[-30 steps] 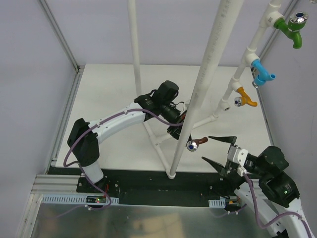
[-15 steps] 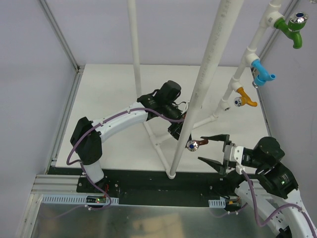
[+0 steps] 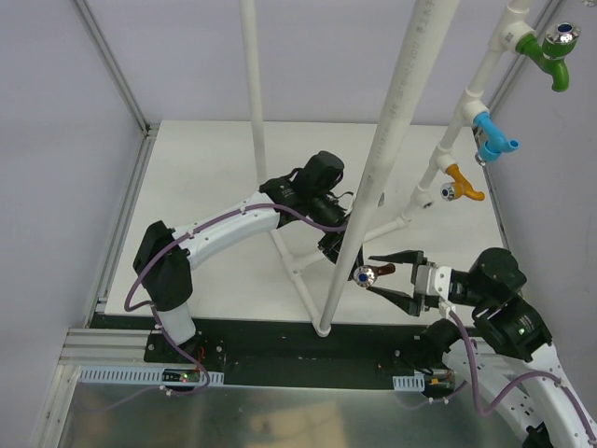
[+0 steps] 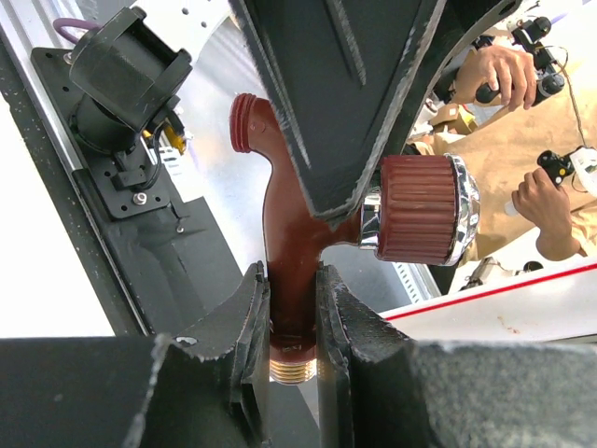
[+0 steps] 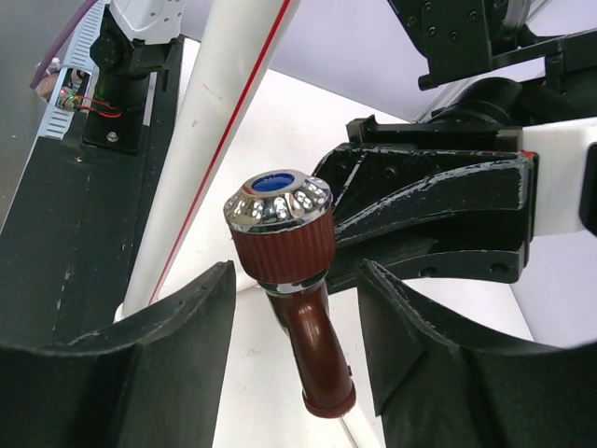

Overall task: Install the water faucets
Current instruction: Pick up the water faucet from the center of the board.

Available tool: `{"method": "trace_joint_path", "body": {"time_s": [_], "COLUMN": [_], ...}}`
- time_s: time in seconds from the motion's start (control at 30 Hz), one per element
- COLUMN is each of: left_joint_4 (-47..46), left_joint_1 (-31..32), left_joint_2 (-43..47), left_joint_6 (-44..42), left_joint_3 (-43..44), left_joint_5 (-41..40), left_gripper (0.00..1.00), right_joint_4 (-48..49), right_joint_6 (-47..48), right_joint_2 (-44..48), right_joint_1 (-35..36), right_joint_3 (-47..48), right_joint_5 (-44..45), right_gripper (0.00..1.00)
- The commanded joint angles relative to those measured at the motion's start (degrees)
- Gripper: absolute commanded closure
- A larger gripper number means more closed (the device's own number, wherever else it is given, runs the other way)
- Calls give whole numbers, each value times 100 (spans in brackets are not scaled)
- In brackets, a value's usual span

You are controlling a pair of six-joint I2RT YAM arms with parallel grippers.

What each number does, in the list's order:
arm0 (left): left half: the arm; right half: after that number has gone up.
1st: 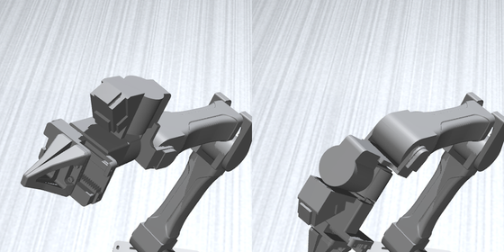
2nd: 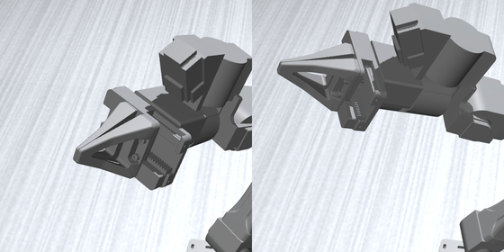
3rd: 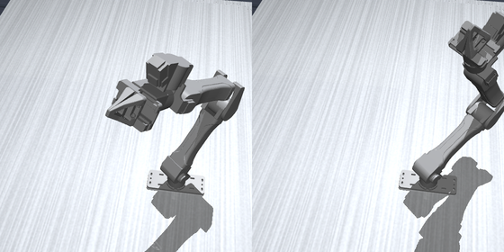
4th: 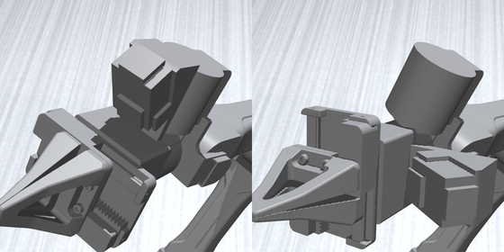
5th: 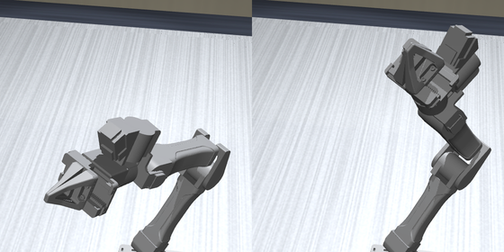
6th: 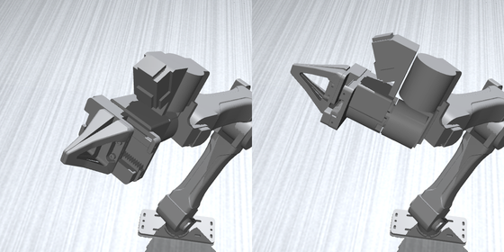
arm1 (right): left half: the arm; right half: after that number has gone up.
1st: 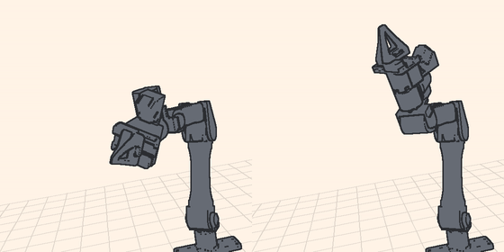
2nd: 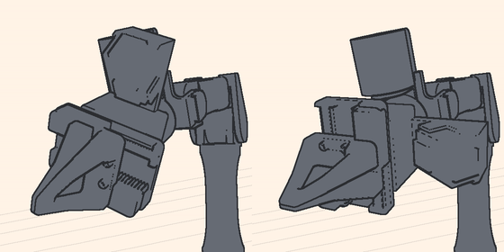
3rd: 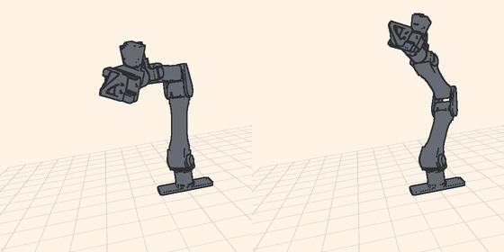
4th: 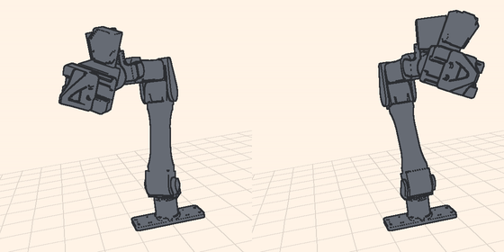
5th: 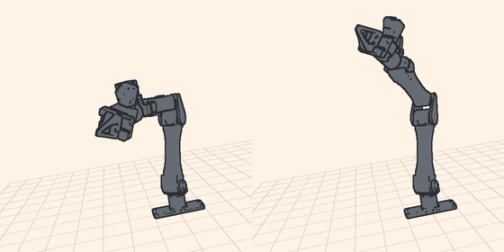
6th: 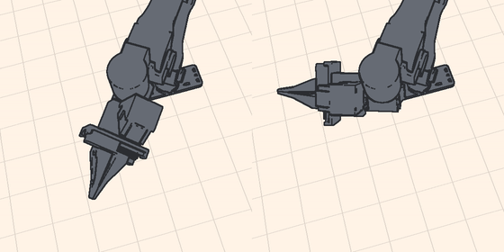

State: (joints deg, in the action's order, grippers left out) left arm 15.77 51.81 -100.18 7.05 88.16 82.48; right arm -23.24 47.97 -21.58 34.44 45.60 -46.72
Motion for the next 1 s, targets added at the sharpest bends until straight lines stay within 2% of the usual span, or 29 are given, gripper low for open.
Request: {"method": "trace_joint_path", "body": {"time_s": [0.0, 0.3, 0.5, 0.57, 0.63, 0.7, 0.73, 0.77, 0.8, 0.87, 0.97], "left_joint_4": [-83, -83, -83, -83, -74, -74, -74, -74, -74, -65, -74], "left_joint_1": [57, 75, 75, 75, 66, 66, 66, 57, 57, 57, 66], "left_joint_2": [131, 52, 7, 16, 25, 77, 112, 139, 157, 157, 113], "left_joint_6": [25, 104, 139, 139, 121, 113, 78, 25, -1, 16, 33], "left_joint_3": [316, 527, 641, 641, 632, 589, 545, 501, 474, 430, 404], "left_joint_5": [410, 445, 384, 287, 243, 15, -56, -109, -135, -109, -83], "left_gripper": [100, 100, 100, 99, 90, 69, 61, 51, 45, 40, 38], "right_joint_4": [365, 566, 611, 611, 611, 619, 698, 846, 926, 875, 673], "right_joint_6": [-85, -279, -700, -893, -1113, -1289, -1420, -1622, -1702, -1589, -1509], "right_joint_2": [-109, -241, -311, -285, -224, -110, -13, 101, 311, 593, 831], "right_joint_1": [2, 19, 54, 55, 54, 63, 63, 55, 54, 54, 54], "right_joint_3": [-34, -104, -104, -139, -174, -227, -271, -350, -464, -543, -509], "right_joint_5": [-329, -434, -461, -461, -408, -329, -242, -76, 30, 197, 417], "right_gripper": [41, 50, 65, 76, 86, 92, 98, 100, 100, 100, 100]}}
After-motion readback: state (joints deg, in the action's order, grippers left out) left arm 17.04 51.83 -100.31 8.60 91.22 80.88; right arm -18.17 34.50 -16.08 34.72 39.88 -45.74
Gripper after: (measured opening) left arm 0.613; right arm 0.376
